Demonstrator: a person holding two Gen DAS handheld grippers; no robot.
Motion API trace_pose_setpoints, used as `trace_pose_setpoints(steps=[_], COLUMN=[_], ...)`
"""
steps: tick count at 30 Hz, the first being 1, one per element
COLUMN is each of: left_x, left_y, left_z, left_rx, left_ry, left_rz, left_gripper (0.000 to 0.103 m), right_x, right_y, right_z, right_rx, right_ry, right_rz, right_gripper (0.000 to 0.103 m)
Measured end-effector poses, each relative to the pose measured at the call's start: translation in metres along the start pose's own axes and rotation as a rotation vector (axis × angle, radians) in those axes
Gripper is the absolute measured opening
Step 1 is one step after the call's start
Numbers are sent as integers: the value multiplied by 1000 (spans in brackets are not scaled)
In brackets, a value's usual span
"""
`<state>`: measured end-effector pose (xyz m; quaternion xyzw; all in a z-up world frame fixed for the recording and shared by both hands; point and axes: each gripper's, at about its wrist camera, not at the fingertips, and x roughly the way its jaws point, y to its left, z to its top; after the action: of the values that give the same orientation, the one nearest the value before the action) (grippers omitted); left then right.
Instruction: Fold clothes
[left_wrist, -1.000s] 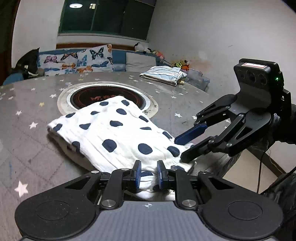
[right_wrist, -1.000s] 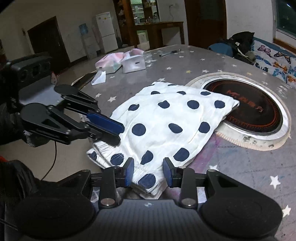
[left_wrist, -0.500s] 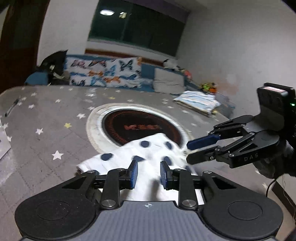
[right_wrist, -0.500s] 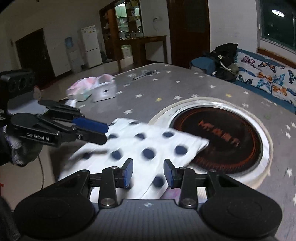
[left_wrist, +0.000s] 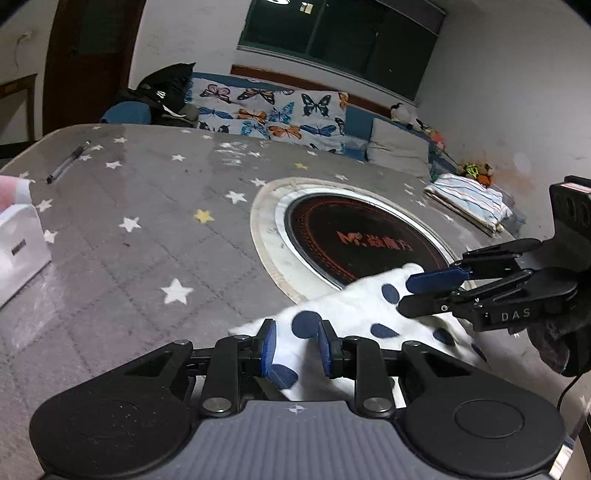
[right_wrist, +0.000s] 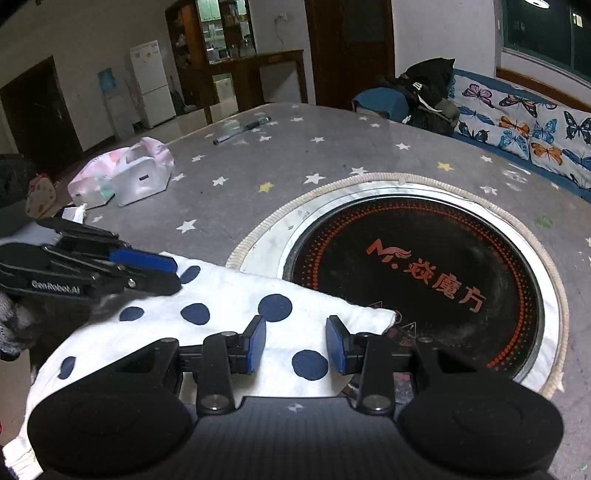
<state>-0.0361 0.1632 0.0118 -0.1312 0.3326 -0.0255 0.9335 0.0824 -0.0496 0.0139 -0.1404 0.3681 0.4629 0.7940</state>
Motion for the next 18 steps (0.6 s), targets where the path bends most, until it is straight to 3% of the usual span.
trace_pose_setpoints(steps=[4, 10, 18], left_x=[-14, -29, -21], left_y=[-10, -44, -45], left_z=[3, -11, -28], left_rx=[-7, 77, 94], left_ry=[-27, -21, 18], left_rz=[-45, -137, -88], left_gripper=[26, 27, 26], right_x=[-11, -32, -38], right_y=[5, 34, 55], right_z=[5, -4, -23], right_rx=[-6, -96, -135], right_ry=[-22, -12, 24], right_rz=[12, 78, 89], right_gripper=[36, 37, 37])
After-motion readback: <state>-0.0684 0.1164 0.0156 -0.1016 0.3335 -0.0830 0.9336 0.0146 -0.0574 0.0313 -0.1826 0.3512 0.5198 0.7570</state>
